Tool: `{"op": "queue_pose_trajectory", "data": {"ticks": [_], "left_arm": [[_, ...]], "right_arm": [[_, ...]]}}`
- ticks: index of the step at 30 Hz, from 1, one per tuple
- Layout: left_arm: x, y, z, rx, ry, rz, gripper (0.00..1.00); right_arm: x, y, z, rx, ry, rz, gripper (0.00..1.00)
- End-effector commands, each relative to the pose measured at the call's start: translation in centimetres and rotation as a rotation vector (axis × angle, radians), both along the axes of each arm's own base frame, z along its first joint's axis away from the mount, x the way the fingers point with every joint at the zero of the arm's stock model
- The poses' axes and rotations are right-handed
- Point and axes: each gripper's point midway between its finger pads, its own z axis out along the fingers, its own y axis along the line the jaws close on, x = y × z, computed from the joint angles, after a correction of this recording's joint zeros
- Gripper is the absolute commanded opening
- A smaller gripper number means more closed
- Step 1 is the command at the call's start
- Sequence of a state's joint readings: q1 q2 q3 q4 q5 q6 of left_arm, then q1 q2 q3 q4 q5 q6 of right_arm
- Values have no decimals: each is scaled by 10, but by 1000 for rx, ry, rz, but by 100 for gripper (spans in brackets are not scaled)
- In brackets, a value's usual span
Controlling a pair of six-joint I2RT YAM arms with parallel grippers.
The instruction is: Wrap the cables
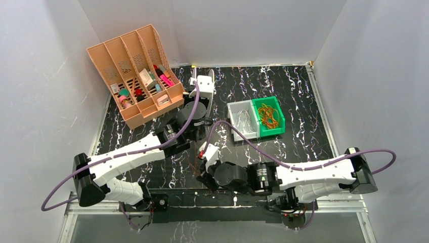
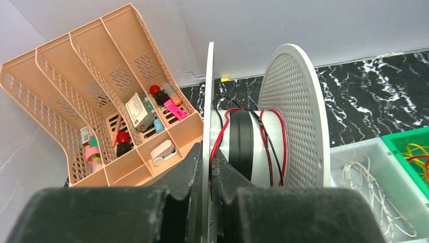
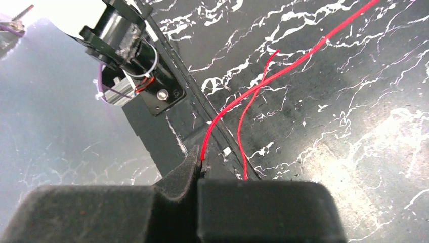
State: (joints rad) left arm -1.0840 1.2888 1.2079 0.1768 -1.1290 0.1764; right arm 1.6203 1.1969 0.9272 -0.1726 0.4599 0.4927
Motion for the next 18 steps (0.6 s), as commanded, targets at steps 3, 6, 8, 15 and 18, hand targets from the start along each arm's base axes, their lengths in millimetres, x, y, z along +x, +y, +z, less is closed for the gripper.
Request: {"op": "queue_pose_trajectory", "data": {"ticks": [3, 6, 8, 15, 18], "left_arm": [[5, 9, -7, -48, 5, 40, 0], [2, 10, -31, -37, 53, 32, 0], [0, 12, -46, -28, 89, 37, 0], [-8, 16, -83, -28, 175, 14, 0], [-12, 14, -97, -7, 221, -5, 0]], "right_arm": [[13, -19, 70, 69, -76, -95, 0], [21, -32, 95, 97, -93, -136, 0], [27, -42, 112, 128, -115, -155, 0], [45, -66, 155, 165, -186, -228, 0], [55, -77, 172, 167, -230, -270, 0]]}}
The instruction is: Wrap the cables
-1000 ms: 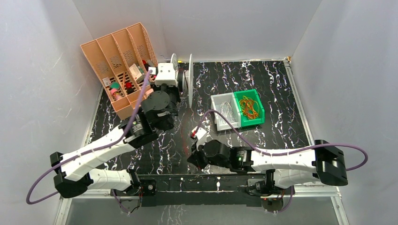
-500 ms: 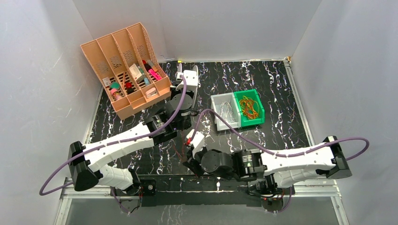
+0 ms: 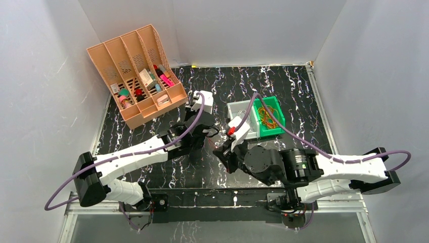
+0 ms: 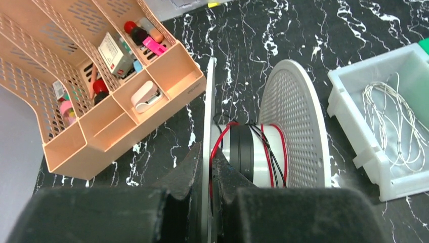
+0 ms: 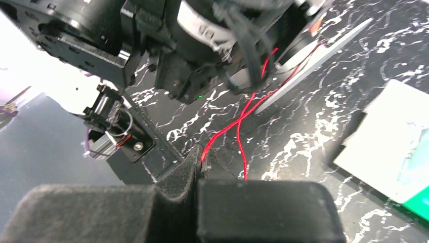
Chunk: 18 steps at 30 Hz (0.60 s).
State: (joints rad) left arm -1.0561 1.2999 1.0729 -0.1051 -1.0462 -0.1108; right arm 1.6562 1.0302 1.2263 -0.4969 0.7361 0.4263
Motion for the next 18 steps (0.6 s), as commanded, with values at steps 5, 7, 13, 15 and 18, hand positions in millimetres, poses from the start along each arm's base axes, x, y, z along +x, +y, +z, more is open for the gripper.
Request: {"op": "queue_pose_trajectory", "data": {"ticks": [5, 7, 13, 15, 18], "left_arm": [[-14, -2, -20, -64, 92, -75, 0], [-19, -5, -26, -66, 120, -117, 0], [-35, -13, -24, -93, 171, -258, 0], [-42, -19, -21, -103, 189, -320, 0], [-54, -26, -16, -110, 211, -422, 0]], "right_arm": [[31, -30, 63, 41, -156, -140, 0], [35, -31, 70, 39, -189, -150, 0], [52, -33, 81, 17, -263, -180, 0], [59, -31, 82, 11, -272, -177, 0], [77, -27, 77, -23, -282, -172, 0]]}}
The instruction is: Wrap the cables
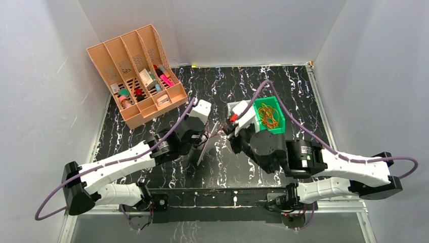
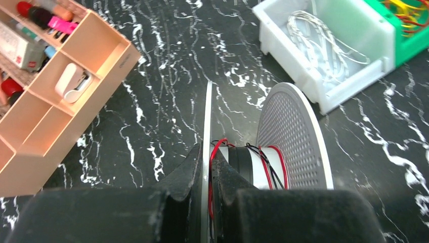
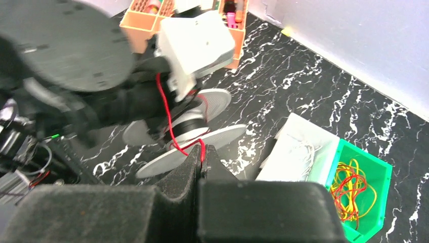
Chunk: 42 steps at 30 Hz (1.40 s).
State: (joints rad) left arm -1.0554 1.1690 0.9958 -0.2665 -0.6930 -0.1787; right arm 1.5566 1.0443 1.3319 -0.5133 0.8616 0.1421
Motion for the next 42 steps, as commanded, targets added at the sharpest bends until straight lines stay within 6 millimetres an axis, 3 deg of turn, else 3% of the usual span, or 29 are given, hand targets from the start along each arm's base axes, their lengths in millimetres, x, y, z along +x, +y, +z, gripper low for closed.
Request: {"op": "queue_pose_trajectory", "data": {"ticks": [1, 10, 14, 19, 25, 29, 35, 42], "left_arm": [[-18, -11, 23, -70, 9, -165, 0], [-54, -14, 35, -94, 51, -387, 0], [-67, -13, 40, -109, 68, -453, 0], [-80, -8, 49, -111, 75, -507, 0], [-89, 1, 66, -107, 64, -543, 0], [-97, 4, 82, -125, 52, -576, 0], [-108, 7, 105, -170, 29, -625, 0], [-117, 12, 134, -215, -6, -657, 0]], "right_arm": [[27, 4, 35, 73, -45, -10, 0], [87, 8, 8, -45, -33, -36, 0], [98, 14, -9, -100, -16, -1, 0], [106, 12, -44, -194, 34, 10, 0], [124, -10, -97, -346, 93, -114, 3], [125, -20, -126, -396, 135, -161, 12], [119, -17, -156, -347, 193, -152, 31], [111, -19, -195, -260, 260, -172, 34]]}}
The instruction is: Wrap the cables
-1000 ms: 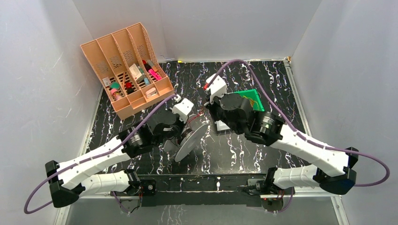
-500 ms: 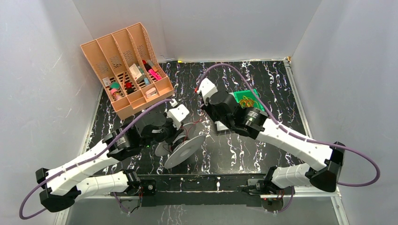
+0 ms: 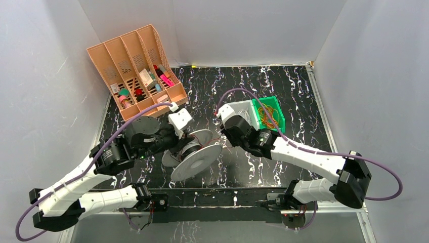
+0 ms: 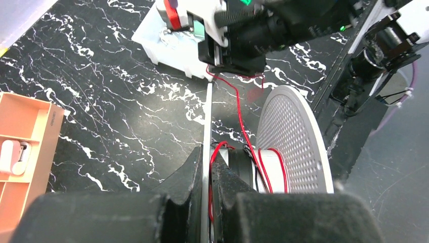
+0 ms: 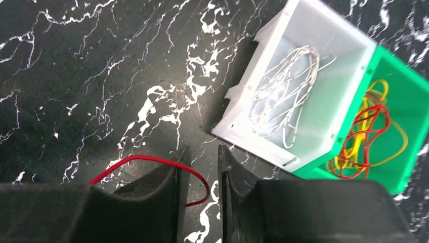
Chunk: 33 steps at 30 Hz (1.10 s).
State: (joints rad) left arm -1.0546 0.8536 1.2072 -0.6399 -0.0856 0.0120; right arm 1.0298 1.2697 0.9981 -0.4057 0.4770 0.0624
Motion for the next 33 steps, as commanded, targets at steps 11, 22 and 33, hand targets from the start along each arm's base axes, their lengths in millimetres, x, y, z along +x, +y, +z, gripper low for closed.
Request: {"op": "queue_pose_trajectory", "data": {"ticks": [11, 22, 33], "left_arm": [[-6, 12, 66, -157, -65, 17, 0], [42, 22, 67, -137, -99, 308, 0], [75, 17, 74, -132, -128, 483, 0]], "right_arm": [[-17, 14, -51, 318, 95, -71, 40], [-42, 38, -56, 445, 189, 59, 49], [-48, 24, -19, 518, 137, 62, 82]]}}
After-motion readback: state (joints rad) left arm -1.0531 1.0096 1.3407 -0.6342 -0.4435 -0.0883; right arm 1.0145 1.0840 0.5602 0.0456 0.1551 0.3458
